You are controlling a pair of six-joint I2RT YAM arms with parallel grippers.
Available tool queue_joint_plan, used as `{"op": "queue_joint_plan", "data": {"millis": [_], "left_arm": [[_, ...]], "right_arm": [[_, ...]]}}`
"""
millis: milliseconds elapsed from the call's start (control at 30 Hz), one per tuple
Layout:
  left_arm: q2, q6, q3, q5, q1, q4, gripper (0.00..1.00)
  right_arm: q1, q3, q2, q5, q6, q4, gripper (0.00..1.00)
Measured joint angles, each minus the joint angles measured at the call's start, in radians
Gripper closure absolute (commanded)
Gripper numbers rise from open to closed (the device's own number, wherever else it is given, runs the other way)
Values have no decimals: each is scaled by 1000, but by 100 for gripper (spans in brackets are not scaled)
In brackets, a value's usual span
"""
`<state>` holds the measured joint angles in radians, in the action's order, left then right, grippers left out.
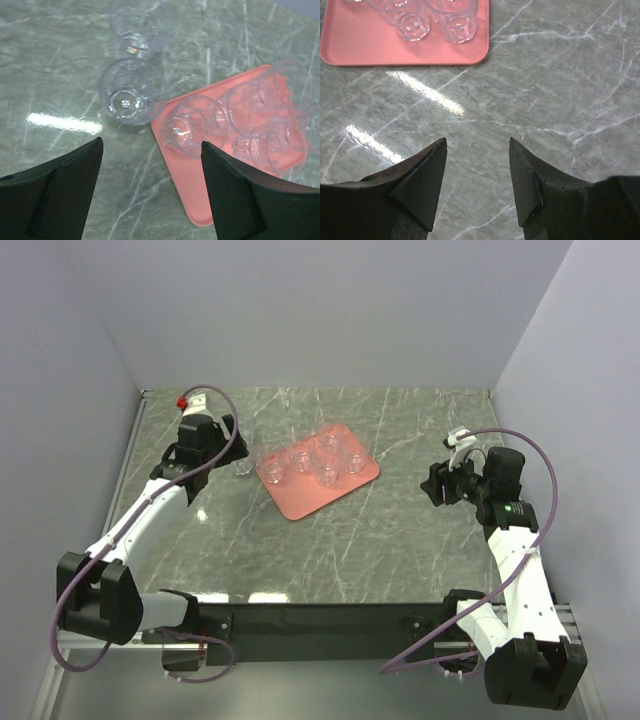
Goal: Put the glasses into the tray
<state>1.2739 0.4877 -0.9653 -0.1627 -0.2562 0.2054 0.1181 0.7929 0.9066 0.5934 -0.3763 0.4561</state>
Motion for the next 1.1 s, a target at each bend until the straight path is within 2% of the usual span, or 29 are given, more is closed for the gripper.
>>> {"op": "queue_joint_plan", "data": {"millis": [200, 500, 733, 833, 1033, 1100], "left_arm": [[27, 64, 2, 7, 61, 13, 15], [186, 164, -61, 7, 110, 115, 16], [268, 193, -121, 8, 124, 130, 19], [316, 212, -156, 8, 134, 143, 23], [394, 239, -198, 18, 161, 169, 44], [408, 242, -208, 24, 167, 175, 48]], "right_arm": [[1, 0, 0, 0, 0, 0, 40], [5, 0, 0, 0, 0, 0, 40], [5, 0, 0, 0, 0, 0, 40], [5, 0, 0, 1, 0, 0, 40], [9, 0, 0, 2, -1, 0, 40], [11, 0, 0, 2, -3, 0, 40]]}}
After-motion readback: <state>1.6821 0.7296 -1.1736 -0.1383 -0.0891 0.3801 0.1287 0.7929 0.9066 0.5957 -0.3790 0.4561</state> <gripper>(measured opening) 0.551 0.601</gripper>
